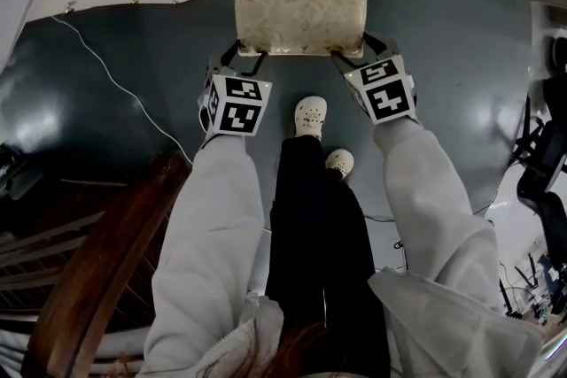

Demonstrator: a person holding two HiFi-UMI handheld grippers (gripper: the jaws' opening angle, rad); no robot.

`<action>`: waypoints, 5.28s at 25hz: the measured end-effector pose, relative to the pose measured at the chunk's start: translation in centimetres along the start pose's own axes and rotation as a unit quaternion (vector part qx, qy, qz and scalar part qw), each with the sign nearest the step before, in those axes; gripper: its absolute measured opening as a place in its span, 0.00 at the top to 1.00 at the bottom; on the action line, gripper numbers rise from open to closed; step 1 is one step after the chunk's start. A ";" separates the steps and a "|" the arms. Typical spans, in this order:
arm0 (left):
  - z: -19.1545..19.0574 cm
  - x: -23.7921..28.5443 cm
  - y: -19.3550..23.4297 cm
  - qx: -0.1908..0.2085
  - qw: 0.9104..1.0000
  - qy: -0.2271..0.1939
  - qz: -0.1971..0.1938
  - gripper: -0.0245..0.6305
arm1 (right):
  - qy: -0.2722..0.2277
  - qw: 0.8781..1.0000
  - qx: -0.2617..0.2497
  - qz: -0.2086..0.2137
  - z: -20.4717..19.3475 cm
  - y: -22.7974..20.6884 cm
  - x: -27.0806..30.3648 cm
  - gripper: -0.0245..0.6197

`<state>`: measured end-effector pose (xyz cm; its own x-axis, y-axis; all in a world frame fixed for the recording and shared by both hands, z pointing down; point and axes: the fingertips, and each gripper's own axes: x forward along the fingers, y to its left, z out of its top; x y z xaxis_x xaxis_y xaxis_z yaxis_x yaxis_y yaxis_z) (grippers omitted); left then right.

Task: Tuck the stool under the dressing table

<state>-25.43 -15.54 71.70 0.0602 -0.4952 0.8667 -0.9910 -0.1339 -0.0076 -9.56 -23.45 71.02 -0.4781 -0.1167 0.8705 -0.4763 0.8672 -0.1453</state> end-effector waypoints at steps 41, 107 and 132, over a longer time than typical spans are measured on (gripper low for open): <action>10.3 6.0 8.2 -0.025 0.997 -0.054 0.043 0.63 | -0.074 0.996 -0.031 -0.048 11.9 -8.8 5.1 0.41; 14.8 0.9 2.1 -0.190 0.979 -0.036 -0.062 0.89 | -0.028 0.995 0.010 -0.095 10.9 -7.6 -3.9 0.85; 23.3 -22.3 -7.1 -0.128 0.955 -0.264 -0.034 0.94 | -0.275 0.959 0.052 -0.047 16.3 -0.3 -28.4 0.88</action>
<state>-16.99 -23.54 40.77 0.1117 -0.8657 0.4880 -0.9753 -0.0014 0.2207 -7.92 -28.25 38.70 -0.7329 -0.4536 0.5070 -0.5932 0.7910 -0.1498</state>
